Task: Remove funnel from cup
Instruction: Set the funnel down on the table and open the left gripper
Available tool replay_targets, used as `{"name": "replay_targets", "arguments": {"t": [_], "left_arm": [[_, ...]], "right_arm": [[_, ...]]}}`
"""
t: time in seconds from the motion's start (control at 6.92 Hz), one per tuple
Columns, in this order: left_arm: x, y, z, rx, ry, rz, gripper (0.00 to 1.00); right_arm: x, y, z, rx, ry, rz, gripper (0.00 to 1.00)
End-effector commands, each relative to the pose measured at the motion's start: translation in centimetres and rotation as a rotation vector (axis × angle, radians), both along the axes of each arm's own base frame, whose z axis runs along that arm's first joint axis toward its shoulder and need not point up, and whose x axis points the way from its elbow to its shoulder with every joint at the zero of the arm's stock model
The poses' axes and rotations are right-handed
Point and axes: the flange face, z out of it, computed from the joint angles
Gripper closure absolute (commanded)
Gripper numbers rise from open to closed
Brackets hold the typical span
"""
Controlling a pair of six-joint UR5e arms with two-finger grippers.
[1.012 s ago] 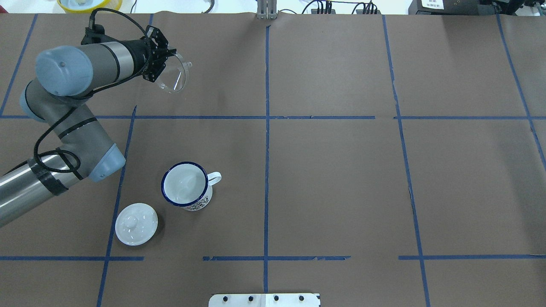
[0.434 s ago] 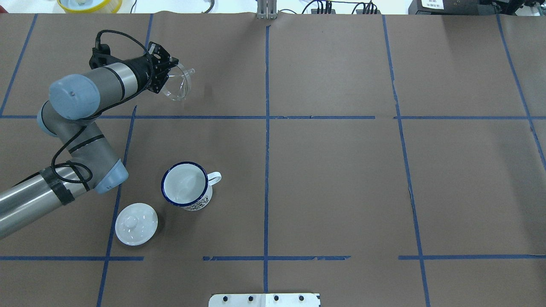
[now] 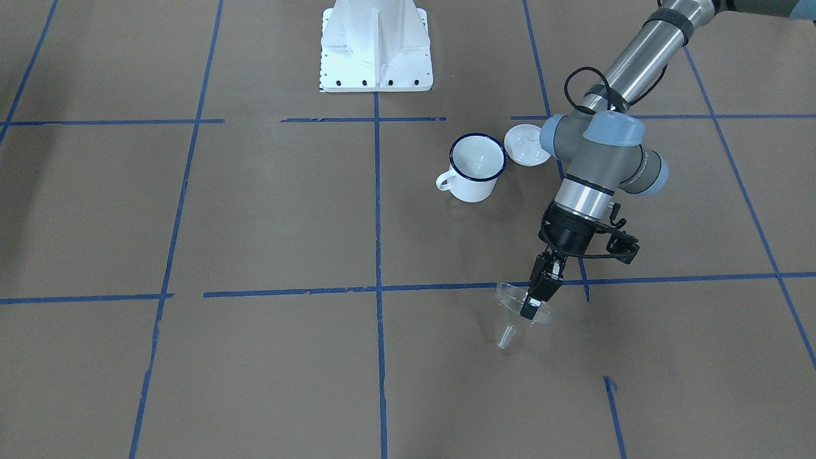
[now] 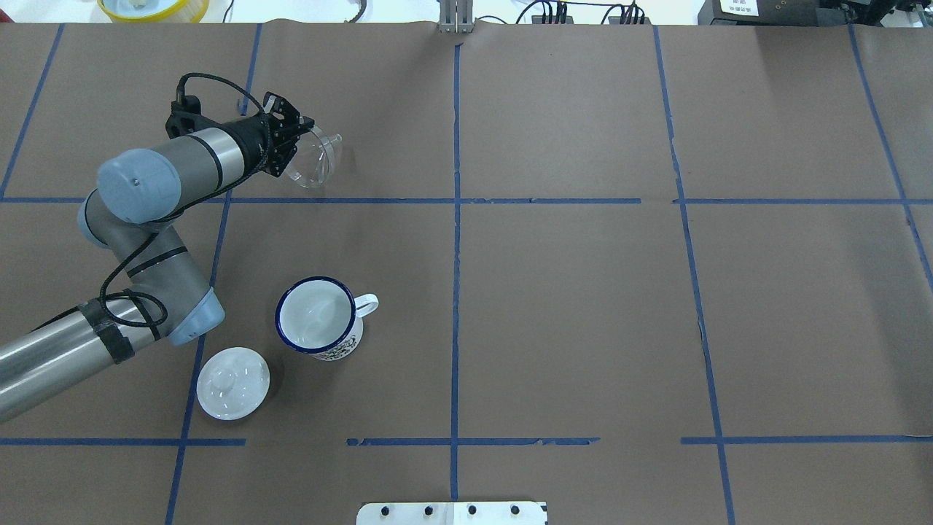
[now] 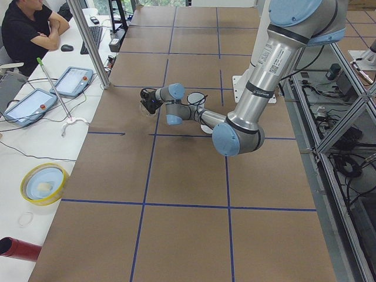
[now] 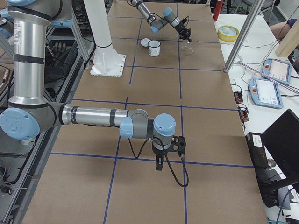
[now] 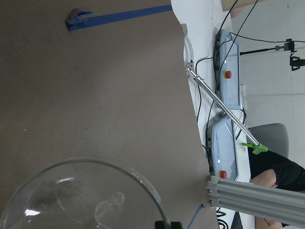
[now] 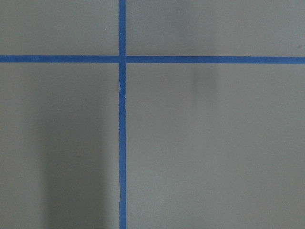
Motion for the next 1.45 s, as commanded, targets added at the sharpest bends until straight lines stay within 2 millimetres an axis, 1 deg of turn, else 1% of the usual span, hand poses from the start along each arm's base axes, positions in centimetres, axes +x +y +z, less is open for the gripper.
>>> {"name": "replay_targets", "arguments": {"t": [0.0,0.14,0.29,0.43,0.58,0.87,1.01,1.16,1.3], "left_arm": [[0.6,0.4,0.6,-0.006,-0.007,0.009,0.92],[0.8,0.7,0.9,-0.007,-0.011,0.014,0.34],[0.7,0.7,1.0,-0.007,-0.013,0.016,0.0],[0.6,0.8,0.8,0.004,-0.023,0.025,0.0],[-1.2,1.9,-0.8,0.043,-0.047,0.07,0.0],[-7.6,4.8,-3.2,-0.01,-0.211,0.249,0.0],[-8.8,6.5,-3.2,-0.061,-0.373,0.331,0.0],[-10.6,9.0,-3.1,-0.072,-0.509,0.443,0.0],[-12.6,11.2,-1.1,-0.099,-0.536,0.479,0.0]], "right_arm": [[0.0,0.0,0.0,0.001,0.0,0.0,0.0],[0.0,0.0,0.0,0.001,0.0,0.0,0.0],[0.0,0.0,0.0,-0.001,0.0,0.0,0.0],[0.0,0.0,0.0,0.001,0.0,0.0,0.0],[0.0,0.0,0.0,0.001,0.0,0.0,0.0],[0.0,0.0,0.0,0.001,0.0,0.0,0.0],[0.0,0.0,0.0,0.001,0.0,0.0,0.0],[0.0,0.0,0.0,0.001,0.0,0.0,0.0],[0.0,0.0,0.0,0.001,0.0,0.0,0.0]]}}
